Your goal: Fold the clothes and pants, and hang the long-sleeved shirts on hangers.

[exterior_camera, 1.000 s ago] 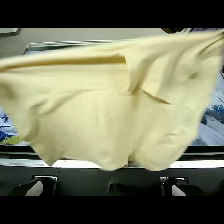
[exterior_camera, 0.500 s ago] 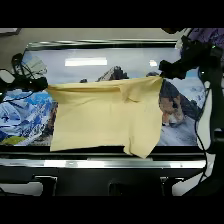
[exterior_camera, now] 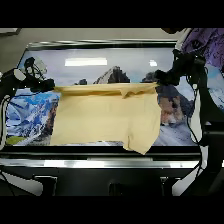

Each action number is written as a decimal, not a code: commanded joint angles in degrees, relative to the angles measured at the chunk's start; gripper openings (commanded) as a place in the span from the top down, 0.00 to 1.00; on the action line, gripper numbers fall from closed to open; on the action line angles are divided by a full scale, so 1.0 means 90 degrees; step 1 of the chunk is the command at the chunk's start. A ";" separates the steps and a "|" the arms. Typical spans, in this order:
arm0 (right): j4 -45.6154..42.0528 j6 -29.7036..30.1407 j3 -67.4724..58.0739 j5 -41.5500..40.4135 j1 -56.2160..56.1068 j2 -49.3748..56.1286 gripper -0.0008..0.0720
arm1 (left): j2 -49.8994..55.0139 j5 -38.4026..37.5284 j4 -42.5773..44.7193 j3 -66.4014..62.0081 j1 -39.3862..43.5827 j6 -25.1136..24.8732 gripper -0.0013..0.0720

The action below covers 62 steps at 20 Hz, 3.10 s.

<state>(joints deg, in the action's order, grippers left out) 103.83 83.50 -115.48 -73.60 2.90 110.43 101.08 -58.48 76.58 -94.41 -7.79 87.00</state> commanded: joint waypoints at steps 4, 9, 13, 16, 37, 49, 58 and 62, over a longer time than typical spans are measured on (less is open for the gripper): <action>-0.0444 0.0000 0.0044 -0.1639 -0.0007 0.0078 0.95 | 0.0068 -0.1571 -0.0002 0.0245 -0.0007 0.0002 0.97; -0.0444 0.0002 0.0719 -0.1904 -0.0007 0.0080 0.95 | 0.0070 -0.1814 -0.0002 0.0852 0.0002 0.0051 0.96; -0.0442 0.0002 0.1285 -0.1639 -0.0007 0.0080 0.95 | 0.0100 -0.1809 -0.0007 0.0967 0.0044 0.0068 0.96; -0.0282 -0.0019 0.1491 -0.1396 -0.0005 0.0078 0.83 | 0.0100 -0.1717 -0.0005 0.0945 0.0039 0.0185 0.74; 0.2798 0.1331 1.0149 0.0027 0.1316 -0.5882 0.37 | -0.4282 -0.1438 -0.0920 0.5598 -0.2458 0.0340 0.15; 0.2936 0.0741 1.0404 0.2076 -0.0226 -0.5644 0.95 | -0.4231 -0.1715 -0.1513 0.5816 -0.2776 -0.0367 0.15; 0.2890 0.0568 1.0346 0.1571 -0.0226 -0.6450 0.95 | -0.3878 -0.1328 -0.2183 0.7091 -0.2960 -0.1124 0.17; 0.2890 0.0573 1.0346 0.1472 -0.0226 -0.6453 0.95 | -0.3878 -0.1015 -0.2239 0.7101 -0.2958 -0.1122 0.18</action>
<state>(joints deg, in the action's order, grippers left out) 129.80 88.84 -22.31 -59.40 0.91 52.71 66.00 -70.00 57.25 -31.11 -34.37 77.32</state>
